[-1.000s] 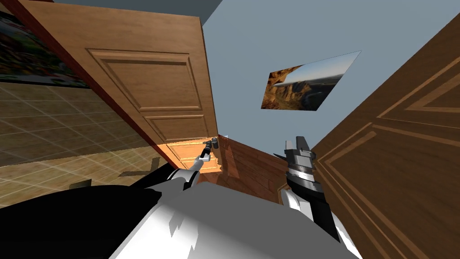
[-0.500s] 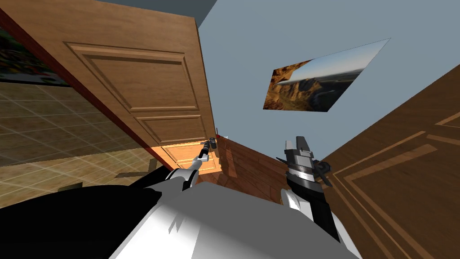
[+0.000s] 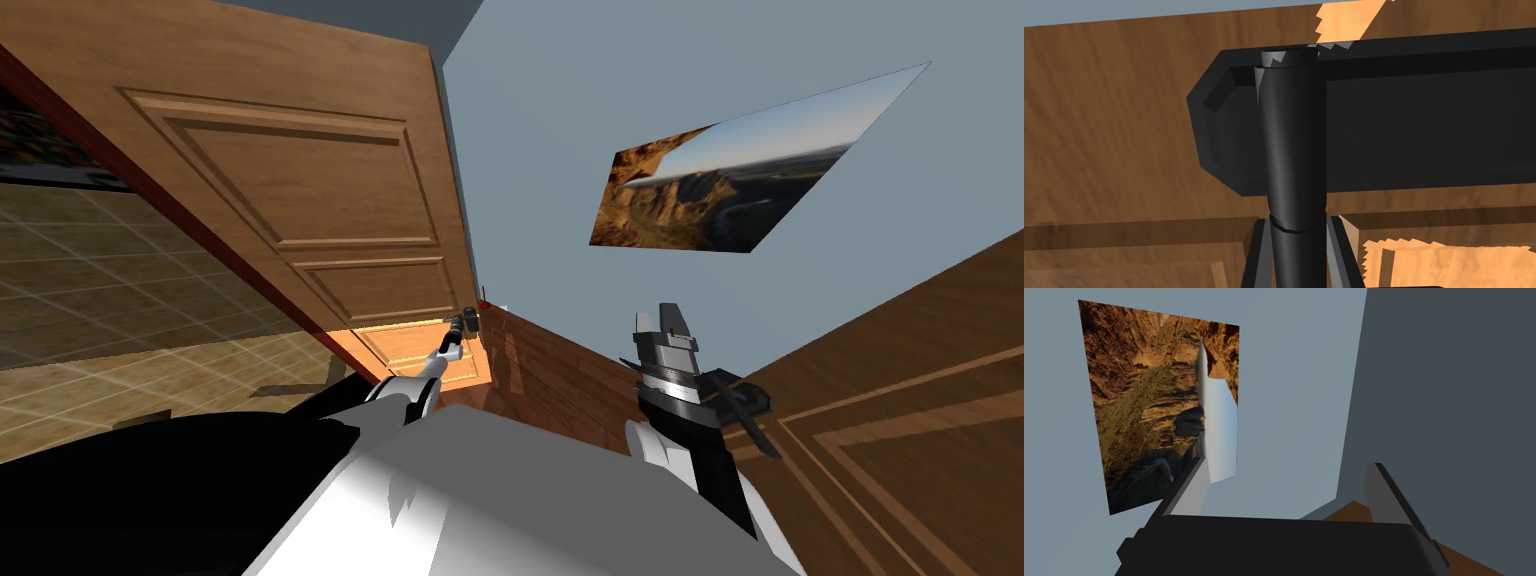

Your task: Push the door open

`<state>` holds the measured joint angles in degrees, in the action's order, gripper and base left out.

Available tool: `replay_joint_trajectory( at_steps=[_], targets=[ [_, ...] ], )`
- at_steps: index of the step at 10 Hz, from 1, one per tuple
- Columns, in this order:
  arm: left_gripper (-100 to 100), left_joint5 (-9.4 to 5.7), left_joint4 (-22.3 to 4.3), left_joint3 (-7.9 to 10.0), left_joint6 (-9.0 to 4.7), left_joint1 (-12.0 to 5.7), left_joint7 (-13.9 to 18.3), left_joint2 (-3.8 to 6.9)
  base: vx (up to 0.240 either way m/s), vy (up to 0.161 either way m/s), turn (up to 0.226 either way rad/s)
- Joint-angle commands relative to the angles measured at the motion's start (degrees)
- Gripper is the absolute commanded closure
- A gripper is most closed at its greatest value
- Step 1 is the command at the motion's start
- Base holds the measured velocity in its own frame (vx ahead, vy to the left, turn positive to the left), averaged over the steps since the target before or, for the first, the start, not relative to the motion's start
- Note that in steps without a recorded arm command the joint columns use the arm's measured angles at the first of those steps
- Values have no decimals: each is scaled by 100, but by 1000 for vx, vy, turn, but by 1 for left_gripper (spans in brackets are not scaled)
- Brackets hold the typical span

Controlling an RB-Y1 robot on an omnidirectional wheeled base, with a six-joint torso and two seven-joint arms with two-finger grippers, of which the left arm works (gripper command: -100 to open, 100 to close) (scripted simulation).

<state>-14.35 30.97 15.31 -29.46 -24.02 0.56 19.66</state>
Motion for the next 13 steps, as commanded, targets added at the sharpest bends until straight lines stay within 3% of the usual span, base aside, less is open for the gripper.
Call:
replay_joint_trajectory(
  at_steps=[1,10,12,13],
  targets=[
    [100,-40,22,87,20,-2,-32,62,150,-11,40],
    [100,-245,-96,538,-30,97,-220,274,179,-36,48],
    [100,-246,34,538,40,175,-239,227,93,-21,29],
    [100,-290,5,632,19,189,-272,276,138,-12,40]
  ],
)
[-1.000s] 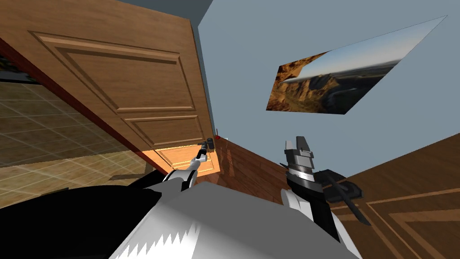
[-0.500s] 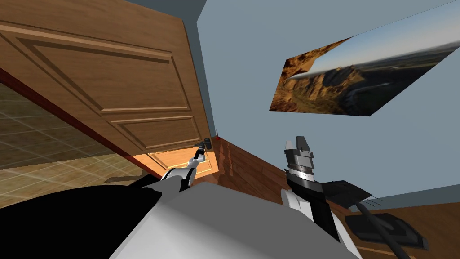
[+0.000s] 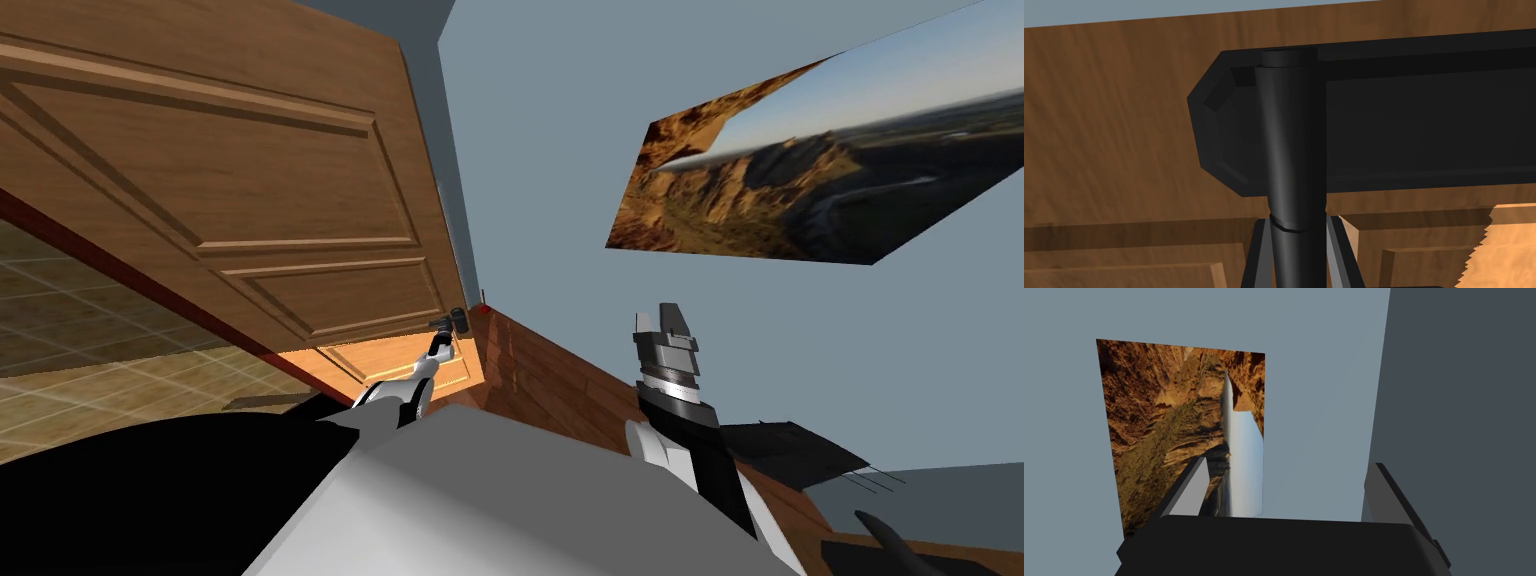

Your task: Push the door open

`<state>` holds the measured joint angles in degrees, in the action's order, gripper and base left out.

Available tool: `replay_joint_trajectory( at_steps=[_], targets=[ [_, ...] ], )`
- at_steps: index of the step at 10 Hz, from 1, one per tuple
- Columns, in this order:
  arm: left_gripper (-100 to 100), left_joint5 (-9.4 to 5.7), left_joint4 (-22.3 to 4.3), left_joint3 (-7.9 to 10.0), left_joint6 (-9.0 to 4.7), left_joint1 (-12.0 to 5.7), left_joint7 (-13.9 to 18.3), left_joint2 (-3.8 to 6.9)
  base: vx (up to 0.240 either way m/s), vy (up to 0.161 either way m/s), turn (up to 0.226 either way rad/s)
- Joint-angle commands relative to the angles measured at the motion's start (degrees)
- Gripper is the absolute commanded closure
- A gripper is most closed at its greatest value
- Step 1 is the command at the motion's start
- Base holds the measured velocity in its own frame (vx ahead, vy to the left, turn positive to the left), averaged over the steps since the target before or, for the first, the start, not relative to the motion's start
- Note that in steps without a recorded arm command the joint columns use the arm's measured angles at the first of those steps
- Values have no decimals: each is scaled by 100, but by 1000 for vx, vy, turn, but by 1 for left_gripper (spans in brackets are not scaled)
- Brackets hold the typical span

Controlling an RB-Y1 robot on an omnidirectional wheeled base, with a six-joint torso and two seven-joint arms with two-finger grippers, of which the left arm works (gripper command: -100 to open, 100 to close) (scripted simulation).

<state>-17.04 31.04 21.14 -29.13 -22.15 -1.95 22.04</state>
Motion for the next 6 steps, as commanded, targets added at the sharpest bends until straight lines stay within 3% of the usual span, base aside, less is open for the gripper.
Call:
replay_joint_trajectory(
  at_steps=[1,4,6],
  targets=[
    [100,-42,-14,94,-20,13,-41,56,219,-15,67],
    [100,-42,-14,94,-20,13,-41,56,72,2,10],
    [100,-104,-53,230,-39,48,-102,114,143,-27,37]
  ],
)
